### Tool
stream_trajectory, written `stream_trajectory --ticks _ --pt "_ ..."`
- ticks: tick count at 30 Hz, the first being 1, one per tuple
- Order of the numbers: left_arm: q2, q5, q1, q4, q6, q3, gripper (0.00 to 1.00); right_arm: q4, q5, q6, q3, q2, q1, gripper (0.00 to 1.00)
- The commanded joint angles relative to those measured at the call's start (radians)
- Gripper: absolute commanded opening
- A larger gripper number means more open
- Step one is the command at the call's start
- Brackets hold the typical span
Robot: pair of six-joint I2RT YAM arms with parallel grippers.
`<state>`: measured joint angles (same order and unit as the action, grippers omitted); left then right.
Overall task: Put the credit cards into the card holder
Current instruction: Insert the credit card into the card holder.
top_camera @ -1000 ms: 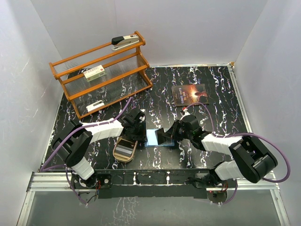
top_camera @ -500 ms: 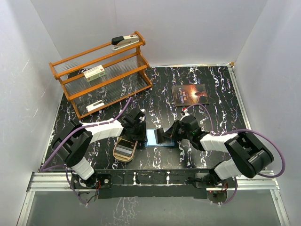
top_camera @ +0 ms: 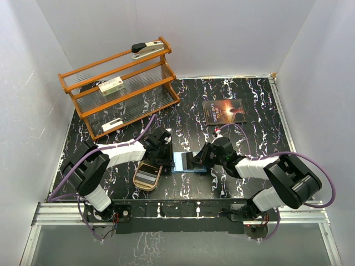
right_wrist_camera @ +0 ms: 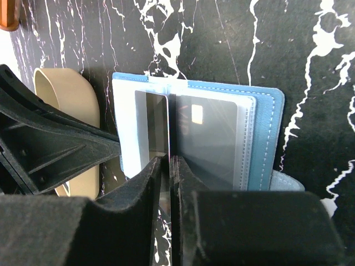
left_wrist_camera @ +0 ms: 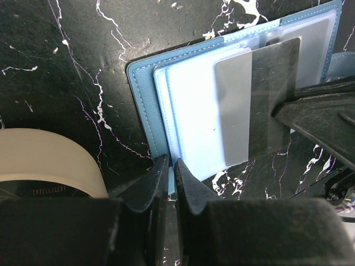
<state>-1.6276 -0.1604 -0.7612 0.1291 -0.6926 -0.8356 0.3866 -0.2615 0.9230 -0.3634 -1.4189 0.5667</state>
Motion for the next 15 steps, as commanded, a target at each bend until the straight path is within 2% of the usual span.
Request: stream_trajectory --ticks 1,10,15 --pt "-0.017 0.003 -0.005 0.004 -0.002 0.017 0.08 0.022 0.013 0.006 0.001 -0.016 0.025 0.12" --pt "-0.019 0.000 -0.006 0.000 -0.004 0.017 0.09 0.004 0.033 0.000 -0.026 -0.031 0.049 0.15" --pt "-0.020 -0.002 -0.006 -0.002 -0.004 0.016 0.08 -0.040 0.048 -0.028 -0.064 -0.035 0.055 0.22"
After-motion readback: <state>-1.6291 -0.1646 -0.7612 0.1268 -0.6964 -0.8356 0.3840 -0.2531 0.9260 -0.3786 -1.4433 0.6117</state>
